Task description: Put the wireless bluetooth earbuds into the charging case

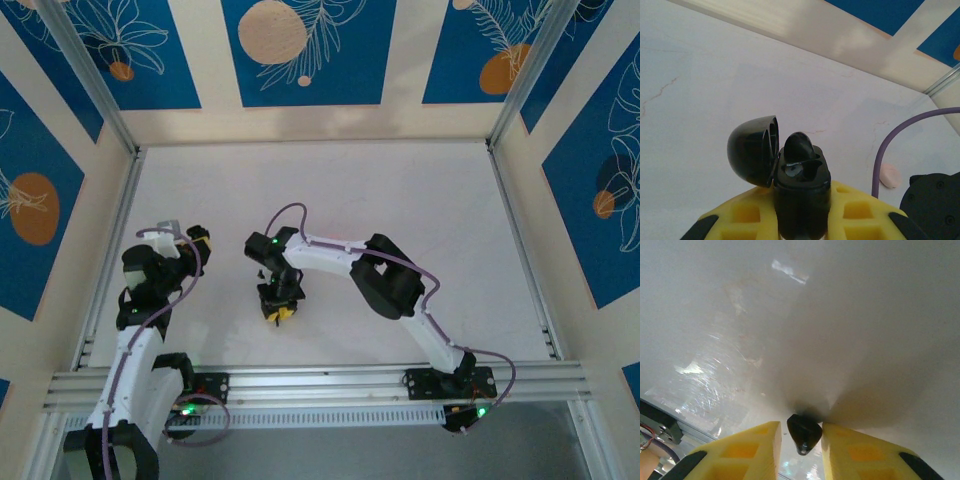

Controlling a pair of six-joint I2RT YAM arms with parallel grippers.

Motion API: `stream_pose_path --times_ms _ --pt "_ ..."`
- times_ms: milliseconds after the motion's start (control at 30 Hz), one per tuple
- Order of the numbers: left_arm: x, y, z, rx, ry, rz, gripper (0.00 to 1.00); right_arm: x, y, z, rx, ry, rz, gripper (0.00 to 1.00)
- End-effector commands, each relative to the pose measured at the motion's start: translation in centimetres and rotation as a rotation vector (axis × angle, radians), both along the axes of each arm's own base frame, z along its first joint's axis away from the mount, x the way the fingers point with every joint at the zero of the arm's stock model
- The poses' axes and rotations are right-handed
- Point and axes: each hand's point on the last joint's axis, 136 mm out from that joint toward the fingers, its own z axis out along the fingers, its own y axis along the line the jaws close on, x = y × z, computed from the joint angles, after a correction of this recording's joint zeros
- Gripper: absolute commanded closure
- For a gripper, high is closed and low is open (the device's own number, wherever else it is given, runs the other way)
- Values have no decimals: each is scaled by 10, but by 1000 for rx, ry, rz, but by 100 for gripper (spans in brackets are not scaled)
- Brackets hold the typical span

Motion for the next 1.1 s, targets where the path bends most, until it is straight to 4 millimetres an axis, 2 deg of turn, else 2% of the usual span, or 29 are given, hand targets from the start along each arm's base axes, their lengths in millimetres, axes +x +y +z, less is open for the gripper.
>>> stream_pose_path --times_ms 0,267,433,600,767,1067 --pt "0 -5 5 -13 -29 -22 82 8 4 -20 -7 -26 8 76" --pt "-1 -12 2 -27 -40 -66 83 27 2 -4 61 -86 -40 81" --pt "-1 -26 0 -30 -59 -129 84 34 -7 7 120 -139 -85 83" --pt "-6 -55 -9 -6 -86 -235 85 38 -17 14 167 -185 -109 83" --pt "-13 -91 -16 63 -129 -379 85 45 -31 30 254 -271 -126 84" --pt "-24 -144 -23 137 -249 -635 85 56 -73 67 348 -461 -107 84"
